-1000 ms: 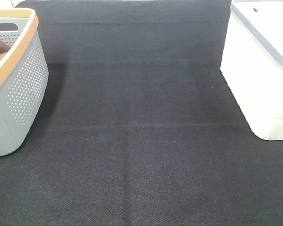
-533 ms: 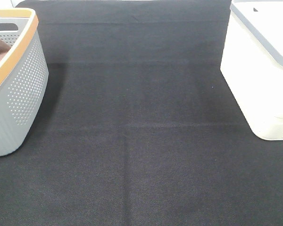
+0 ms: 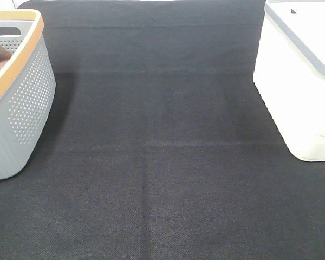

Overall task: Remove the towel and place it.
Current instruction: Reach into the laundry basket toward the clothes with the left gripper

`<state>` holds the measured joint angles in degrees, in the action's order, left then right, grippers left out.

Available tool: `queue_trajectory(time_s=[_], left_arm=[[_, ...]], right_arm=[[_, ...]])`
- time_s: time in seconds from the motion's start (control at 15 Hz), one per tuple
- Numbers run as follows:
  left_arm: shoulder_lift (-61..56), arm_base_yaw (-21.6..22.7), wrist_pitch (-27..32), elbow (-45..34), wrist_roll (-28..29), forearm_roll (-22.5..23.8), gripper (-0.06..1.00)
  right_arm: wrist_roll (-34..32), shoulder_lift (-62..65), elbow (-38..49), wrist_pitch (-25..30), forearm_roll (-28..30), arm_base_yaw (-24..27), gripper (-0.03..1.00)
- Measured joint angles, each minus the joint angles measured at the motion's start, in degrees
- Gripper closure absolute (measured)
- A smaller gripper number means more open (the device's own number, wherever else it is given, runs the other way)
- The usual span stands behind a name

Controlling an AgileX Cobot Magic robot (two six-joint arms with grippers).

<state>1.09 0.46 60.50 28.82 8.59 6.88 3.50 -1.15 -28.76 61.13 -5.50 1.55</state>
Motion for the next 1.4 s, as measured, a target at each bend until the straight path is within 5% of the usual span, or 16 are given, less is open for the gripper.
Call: queue_trajectory(time_s=[0.47,0.8,1.4], left_arm=[[2.5,0.0,-0.7,0.3,0.1,-3.0,0.15],[15.9,0.0,-13.9,5.1,0.1,-2.4,0.15],[56.6,0.0,-16.1,32.7,0.2,12.5,0.15]], right_arm=[[0.0,0.0,0.0,0.0,0.0,0.0,0.22],[0.0,0.0,0.0,0.0,-0.1,0.0,0.22],[0.0,0.0,0.0,0.0,-0.1,0.0,0.22]])
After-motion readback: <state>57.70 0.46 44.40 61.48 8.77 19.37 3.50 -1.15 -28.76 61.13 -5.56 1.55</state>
